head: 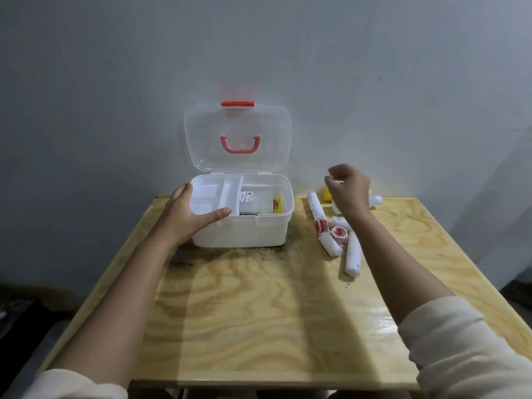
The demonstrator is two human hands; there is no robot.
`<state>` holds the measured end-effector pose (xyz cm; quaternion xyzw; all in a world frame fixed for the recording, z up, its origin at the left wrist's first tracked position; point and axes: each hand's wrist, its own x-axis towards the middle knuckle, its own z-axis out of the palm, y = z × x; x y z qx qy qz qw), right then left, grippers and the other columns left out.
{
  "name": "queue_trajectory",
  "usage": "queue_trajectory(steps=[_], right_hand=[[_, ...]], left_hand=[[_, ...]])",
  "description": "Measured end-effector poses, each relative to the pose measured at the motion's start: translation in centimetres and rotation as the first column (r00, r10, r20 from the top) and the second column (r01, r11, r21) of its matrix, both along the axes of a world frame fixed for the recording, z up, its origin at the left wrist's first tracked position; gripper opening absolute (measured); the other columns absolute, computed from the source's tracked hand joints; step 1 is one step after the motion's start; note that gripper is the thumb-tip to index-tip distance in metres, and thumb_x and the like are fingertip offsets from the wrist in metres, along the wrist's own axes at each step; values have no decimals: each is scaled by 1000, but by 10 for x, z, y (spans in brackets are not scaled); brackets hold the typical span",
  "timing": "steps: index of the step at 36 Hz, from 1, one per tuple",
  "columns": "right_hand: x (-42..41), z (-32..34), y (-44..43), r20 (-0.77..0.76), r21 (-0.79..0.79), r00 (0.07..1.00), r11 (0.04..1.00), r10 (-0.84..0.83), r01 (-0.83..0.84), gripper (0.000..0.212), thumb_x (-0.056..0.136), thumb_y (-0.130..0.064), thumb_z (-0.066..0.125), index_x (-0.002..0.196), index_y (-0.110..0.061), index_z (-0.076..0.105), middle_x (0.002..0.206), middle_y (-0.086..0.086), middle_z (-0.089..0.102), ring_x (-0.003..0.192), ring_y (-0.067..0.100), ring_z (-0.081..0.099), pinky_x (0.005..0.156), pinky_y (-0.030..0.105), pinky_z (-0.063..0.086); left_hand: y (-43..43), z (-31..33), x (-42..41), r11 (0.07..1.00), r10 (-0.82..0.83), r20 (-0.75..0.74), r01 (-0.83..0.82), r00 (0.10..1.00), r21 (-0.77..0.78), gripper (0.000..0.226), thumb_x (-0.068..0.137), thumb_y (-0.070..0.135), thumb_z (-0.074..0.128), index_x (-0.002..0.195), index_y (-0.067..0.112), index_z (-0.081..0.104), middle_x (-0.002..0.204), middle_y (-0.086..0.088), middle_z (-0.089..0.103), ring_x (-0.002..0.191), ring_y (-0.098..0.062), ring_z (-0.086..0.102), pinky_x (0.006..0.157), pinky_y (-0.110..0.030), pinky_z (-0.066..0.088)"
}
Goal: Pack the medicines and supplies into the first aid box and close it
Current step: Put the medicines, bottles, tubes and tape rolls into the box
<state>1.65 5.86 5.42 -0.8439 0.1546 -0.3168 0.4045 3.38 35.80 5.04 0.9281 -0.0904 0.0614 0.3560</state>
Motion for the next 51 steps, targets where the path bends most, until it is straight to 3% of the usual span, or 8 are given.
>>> queue_trajectory(steps=[8, 23, 28, 34, 37, 42, 45, 51], right_hand=[[-11, -45, -60, -334, 285, 869, 840, -365, 462, 49, 87, -25, 55, 124, 6, 44, 135, 24, 41, 125, 39, 40, 101, 39, 37], [18, -32, -72, -462, 427, 829, 741, -314, 518, 50, 81, -34, 59, 119, -2, 55, 126, 13, 58, 119, 31, 51, 85, 33, 45], [19, -35, -74, -403, 529, 856, 681, -324, 506, 32, 83, -26, 58, 106, -4, 59, 120, 11, 62, 98, 28, 59, 75, 31, 43], [6, -23, -68, -287, 638, 893, 626, -346, 448, 34, 85, -20, 61, 113, -1, 57, 123, 15, 59, 103, 28, 61, 74, 27, 44], [0, -17, -62, -189, 658, 928, 661, -320, 362, 20, 83, -22, 66, 92, -6, 57, 114, 17, 62, 85, 22, 55, 72, 26, 43], [-8, -4, -48, -80, 617, 965, 748, -252, 246, 39, 80, -21, 70, 114, -4, 60, 115, 11, 62, 90, 19, 56, 76, 28, 46], [-14, 6, -38, -18, 531, 973, 822, -231, 205, 37, 77, -21, 72, 110, -8, 62, 113, 12, 65, 92, 19, 59, 82, 32, 51], [-26, 44, -13, 224, 498, 973, 865, -60, -62, 32, 75, -17, 75, 103, -7, 63, 104, 12, 70, 90, 18, 65, 82, 28, 52]], left_hand=[[-1, -7, 4, 999, 13, 23, -12, 1000, -34, 92, 75, 49, 75, 147, 10, 33, 156, -6, 29, 142, -21, 28, 100, -23, 24], [1, -13, 10, 998, 21, 31, -19, 999, -62, 102, 67, 57, 77, 147, 11, 34, 156, -4, 28, 143, -20, 27, 101, -23, 23], [1, -12, 12, 998, 9, 9, -8, 1000, -63, 118, 51, 79, 71, 143, 13, 39, 154, -3, 32, 140, -21, 32, 102, -27, 28], [1, -14, 13, 999, 3, 29, -2, 1000, -52, 94, 73, 48, 76, 148, 11, 33, 157, -4, 27, 143, -20, 27, 108, -29, 25], [2, -14, 14, 998, 5, -4, -5, 1000, -63, 100, 73, 49, 75, 151, 11, 26, 159, -3, 23, 145, -20, 23, 112, -31, 22], [2, -11, 10, 999, 8, -24, -10, 1000, -54, 115, 59, 69, 73, 150, 12, 30, 158, -4, 27, 144, -21, 26, 112, -35, 26], [2, -11, 9, 998, 7, -6, -7, 1000, -54, 103, 67, 58, 74, 149, 13, 31, 156, -5, 29, 143, -22, 29, 109, -32, 28], [5, -11, 6, 995, 4, -50, -9, 999, -98, 121, 52, 77, 70, 148, 15, 32, 155, -4, 30, 141, -22, 32, 110, -37, 31]])
